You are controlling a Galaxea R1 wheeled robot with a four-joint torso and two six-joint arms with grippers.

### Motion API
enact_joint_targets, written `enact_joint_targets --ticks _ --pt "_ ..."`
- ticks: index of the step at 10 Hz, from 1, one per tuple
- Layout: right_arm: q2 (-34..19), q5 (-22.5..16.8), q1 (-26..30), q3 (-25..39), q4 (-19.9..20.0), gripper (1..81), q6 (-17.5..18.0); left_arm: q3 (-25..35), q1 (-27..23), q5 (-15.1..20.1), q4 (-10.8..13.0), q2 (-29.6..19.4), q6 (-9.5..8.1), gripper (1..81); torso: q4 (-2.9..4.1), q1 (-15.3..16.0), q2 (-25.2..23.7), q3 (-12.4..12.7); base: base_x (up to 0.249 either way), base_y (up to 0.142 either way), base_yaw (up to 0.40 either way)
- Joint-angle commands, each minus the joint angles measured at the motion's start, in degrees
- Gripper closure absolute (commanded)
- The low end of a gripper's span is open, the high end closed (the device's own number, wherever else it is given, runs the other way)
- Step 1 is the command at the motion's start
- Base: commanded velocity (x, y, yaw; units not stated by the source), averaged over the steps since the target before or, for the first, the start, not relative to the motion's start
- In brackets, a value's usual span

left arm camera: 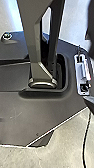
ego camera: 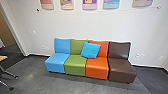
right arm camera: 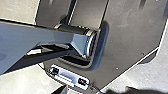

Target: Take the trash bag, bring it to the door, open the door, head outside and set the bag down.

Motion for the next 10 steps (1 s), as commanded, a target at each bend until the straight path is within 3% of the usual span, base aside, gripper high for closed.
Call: enact_joint_targets --ticks 1,10 --pt "-0.3 -4.2 1.9 0.3 -0.2 1.0 -0.2 0.4 -1.1 3.8 -0.2 -0.3 0.17 1.0 0.00 0.0 0.0 0.0 0.139 0.000 0.000" --pt "-0.3 -4.2 1.8 0.3 -0.2 1.0 -0.2 0.4 -1.1 3.8 -0.2 -0.3 0.17 1.0 0.00 0.0 0.0 0.0 0.122 0.000 0.000"
